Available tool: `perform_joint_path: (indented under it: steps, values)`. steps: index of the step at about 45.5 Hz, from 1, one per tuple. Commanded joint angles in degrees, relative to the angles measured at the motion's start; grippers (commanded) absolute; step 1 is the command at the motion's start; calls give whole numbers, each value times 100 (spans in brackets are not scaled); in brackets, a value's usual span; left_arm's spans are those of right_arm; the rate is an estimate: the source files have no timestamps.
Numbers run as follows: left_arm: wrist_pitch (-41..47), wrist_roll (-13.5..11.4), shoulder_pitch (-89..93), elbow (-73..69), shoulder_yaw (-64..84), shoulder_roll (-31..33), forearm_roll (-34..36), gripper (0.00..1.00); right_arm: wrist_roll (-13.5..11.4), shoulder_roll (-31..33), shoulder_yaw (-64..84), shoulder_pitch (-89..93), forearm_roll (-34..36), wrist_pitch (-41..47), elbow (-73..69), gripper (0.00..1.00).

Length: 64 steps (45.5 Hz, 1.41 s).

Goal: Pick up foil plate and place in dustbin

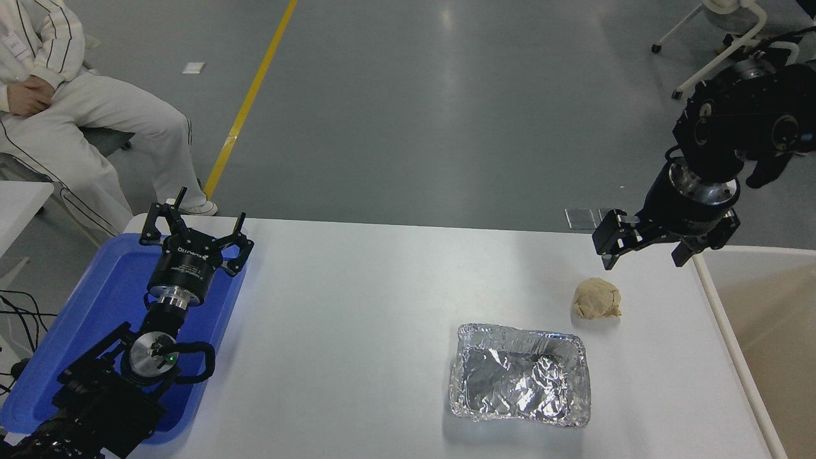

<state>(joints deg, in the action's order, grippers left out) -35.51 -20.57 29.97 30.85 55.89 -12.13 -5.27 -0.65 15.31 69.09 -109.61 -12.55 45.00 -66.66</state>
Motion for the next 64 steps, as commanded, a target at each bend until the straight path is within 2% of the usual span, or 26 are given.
perform_joint_path:
  steps: [1, 23, 42, 64]
  values:
    - [0, 0, 0, 0, 1, 0, 0, 100, -5, -11, -106, 536, -10, 0, -5, 100]
    - [0, 0, 0, 0, 1, 0, 0, 100, -5, 15, -492, 1327, -2, 0, 21, 100]
    - [0, 0, 0, 0, 1, 0, 0, 100, 3, -20, -800, 2365, -10, -2425, 92, 97]
    - [0, -9, 0, 0, 1, 0, 0, 100, 3, -275, -800, 3138, -46, -2751, 513, 97]
